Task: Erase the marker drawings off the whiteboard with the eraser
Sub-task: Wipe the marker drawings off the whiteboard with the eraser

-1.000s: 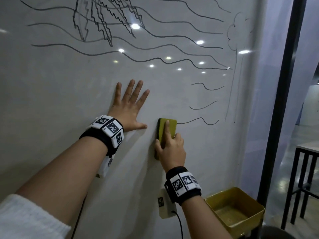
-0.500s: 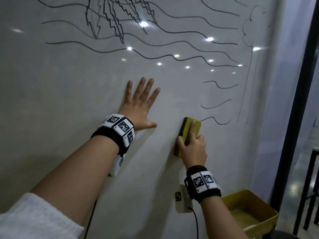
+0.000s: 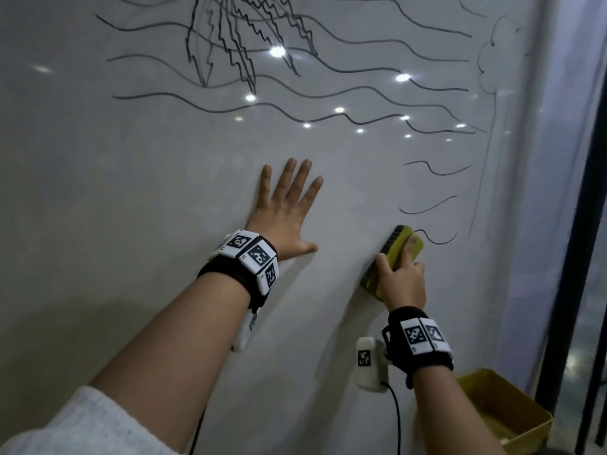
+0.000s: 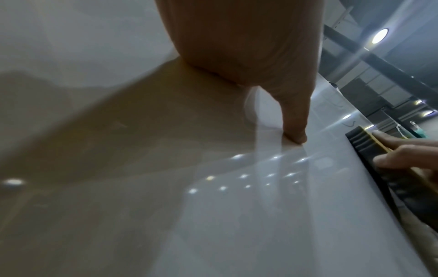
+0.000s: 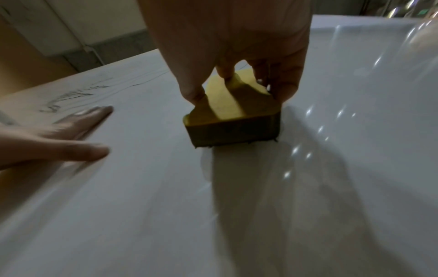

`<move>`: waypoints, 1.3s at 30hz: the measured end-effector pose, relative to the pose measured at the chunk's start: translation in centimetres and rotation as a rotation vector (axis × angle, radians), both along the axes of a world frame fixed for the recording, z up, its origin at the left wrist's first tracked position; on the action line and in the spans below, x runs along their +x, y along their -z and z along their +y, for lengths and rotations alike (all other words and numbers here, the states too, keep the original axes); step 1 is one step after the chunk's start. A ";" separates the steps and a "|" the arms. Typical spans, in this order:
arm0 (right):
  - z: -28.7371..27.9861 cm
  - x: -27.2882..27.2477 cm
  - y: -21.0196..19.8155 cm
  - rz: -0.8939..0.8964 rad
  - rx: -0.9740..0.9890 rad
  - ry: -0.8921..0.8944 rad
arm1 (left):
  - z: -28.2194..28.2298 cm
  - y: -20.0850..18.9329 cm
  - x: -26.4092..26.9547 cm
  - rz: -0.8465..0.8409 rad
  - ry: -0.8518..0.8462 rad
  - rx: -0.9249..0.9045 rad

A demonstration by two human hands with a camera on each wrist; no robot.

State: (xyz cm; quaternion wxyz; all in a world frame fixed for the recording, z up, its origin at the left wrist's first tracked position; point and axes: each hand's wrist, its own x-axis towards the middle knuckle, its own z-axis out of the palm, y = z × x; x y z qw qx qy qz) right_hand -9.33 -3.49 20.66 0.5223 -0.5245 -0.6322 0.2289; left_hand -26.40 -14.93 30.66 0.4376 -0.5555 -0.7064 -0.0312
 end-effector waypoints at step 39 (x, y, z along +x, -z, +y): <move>5.2 6.5 -0.1 -0.015 0.004 -0.182 | 3.1 1.3 3.3 -0.155 -0.035 0.171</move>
